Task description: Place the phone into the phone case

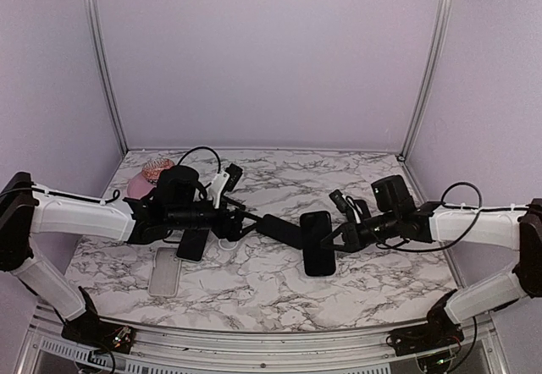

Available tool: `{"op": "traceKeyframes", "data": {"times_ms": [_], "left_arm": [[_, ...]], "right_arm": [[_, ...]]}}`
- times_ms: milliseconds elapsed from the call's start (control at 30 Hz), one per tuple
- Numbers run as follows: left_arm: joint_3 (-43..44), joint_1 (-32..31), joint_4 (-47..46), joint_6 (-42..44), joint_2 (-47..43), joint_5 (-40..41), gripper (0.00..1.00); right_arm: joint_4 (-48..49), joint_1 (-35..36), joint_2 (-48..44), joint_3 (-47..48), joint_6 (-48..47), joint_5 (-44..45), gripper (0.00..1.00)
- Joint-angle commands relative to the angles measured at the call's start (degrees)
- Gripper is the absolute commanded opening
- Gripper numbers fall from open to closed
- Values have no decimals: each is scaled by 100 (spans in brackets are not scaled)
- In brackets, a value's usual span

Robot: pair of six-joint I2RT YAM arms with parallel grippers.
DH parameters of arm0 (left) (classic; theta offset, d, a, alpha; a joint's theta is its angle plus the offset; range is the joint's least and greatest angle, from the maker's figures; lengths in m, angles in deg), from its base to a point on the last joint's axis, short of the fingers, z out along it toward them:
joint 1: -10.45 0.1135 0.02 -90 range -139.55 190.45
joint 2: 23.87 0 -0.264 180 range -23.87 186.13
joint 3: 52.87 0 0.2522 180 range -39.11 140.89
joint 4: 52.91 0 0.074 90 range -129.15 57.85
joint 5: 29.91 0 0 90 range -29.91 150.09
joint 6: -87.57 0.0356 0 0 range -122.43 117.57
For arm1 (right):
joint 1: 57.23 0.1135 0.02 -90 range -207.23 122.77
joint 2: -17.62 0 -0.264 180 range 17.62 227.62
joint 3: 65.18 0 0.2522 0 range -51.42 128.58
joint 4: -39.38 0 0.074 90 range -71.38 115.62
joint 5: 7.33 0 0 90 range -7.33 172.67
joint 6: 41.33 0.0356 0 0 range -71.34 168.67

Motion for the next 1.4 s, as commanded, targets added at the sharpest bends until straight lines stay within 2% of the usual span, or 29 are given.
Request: {"op": "traceKeyframes", "data": {"times_ms": [0, 133, 300, 433, 500, 600, 667, 833, 933, 1033, 1100, 1200, 1300, 1367], "left_arm": [[151, 28, 908, 50, -91, 899, 84], [130, 35, 1038, 92, -137, 1044, 83], [44, 35, 1095, 144, -259, 1167, 84], [-10, 38, 1171, 193, -404, 1332, 84], [-34, 43, 1253, 199, -500, 1523, 84], [-17, 50, 1510, 221, -578, 1990, 84], [213, 51, 2056, 238, -502, 2425, 85], [605, 223, 3315, 139, -299, 3482, 89], [573, 627, 3669, -18, -338, 3497, 91], [611, 954, 3900, -116, -249, 3301, 91], [707, 1010, 3933, -68, -170, 3059, 84], [998, 995, 3896, 33, 153, 2225, 70], [1312, 1006, 3911, 51, 558, 1999, 60], [1339, 1002, 3796, -19, 667, 1992, 56]], "right_arm": [[-1292, -699, -40, -40, 524, -168, 0], [-1577, -1205, 277, 35, 295, -99, 0], [-1658, -1396, 1034, 317, -10, -8, 1], [-1864, -1458, 1426, 593, 5, 859, 12], [-1942, -1460, 1512, 647, 146, 1254, 14], [-2025, -1460, 1533, 690, 222, 1577, 29], [-2147, -1460, 1527, 756, 208, 1814, 34], [-2619, -1374, 1284, 1067, 211, 2128, 41], [-3003, -1120, 1059, 1439, 225, 2789, 44], [-3339, -680, 1051, 1909, 340, 3806, 47], [-3467, -339, 1186, 2228, 419, 4607, 48], [-3330, 174, 1491, 2652, 346, 5474, 49], [-2429, 797, 1970, 3163, -375, 4900, 58], [-2020, 1122, 2422, 3637, -456, 4509, 65]]}}
